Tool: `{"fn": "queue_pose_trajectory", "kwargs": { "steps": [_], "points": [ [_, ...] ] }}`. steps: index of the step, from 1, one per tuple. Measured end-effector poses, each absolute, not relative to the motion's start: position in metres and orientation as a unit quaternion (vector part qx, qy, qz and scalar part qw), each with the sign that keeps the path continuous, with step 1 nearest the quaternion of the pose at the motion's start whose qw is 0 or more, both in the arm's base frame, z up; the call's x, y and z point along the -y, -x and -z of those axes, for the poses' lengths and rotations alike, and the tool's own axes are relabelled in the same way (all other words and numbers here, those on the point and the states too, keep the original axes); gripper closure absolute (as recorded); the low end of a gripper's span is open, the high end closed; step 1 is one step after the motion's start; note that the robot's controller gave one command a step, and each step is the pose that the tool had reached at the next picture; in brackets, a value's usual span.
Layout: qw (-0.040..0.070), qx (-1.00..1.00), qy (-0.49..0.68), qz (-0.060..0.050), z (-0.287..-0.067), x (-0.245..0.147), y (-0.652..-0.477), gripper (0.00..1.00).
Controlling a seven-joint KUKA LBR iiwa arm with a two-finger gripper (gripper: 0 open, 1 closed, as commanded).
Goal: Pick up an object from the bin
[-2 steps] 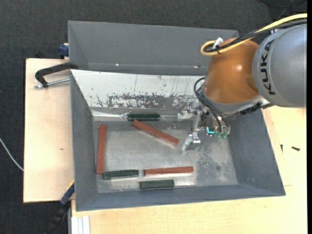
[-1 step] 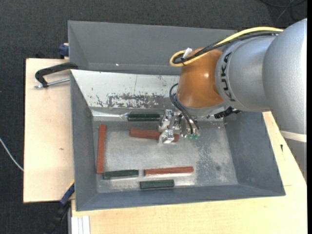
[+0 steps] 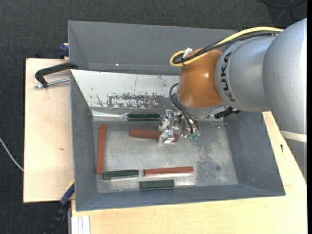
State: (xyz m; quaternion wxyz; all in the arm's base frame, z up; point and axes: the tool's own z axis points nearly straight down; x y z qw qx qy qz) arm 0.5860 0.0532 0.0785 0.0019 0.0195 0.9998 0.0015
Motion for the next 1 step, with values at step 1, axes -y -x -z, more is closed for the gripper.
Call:
{"fn": "queue_pose_trajectory", "kwargs": {
  "steps": [1],
  "points": [
    [0.003, -1.000, -0.026, -0.001, -0.2035, -0.0482, -0.5858, 1.00]
  ]
}}
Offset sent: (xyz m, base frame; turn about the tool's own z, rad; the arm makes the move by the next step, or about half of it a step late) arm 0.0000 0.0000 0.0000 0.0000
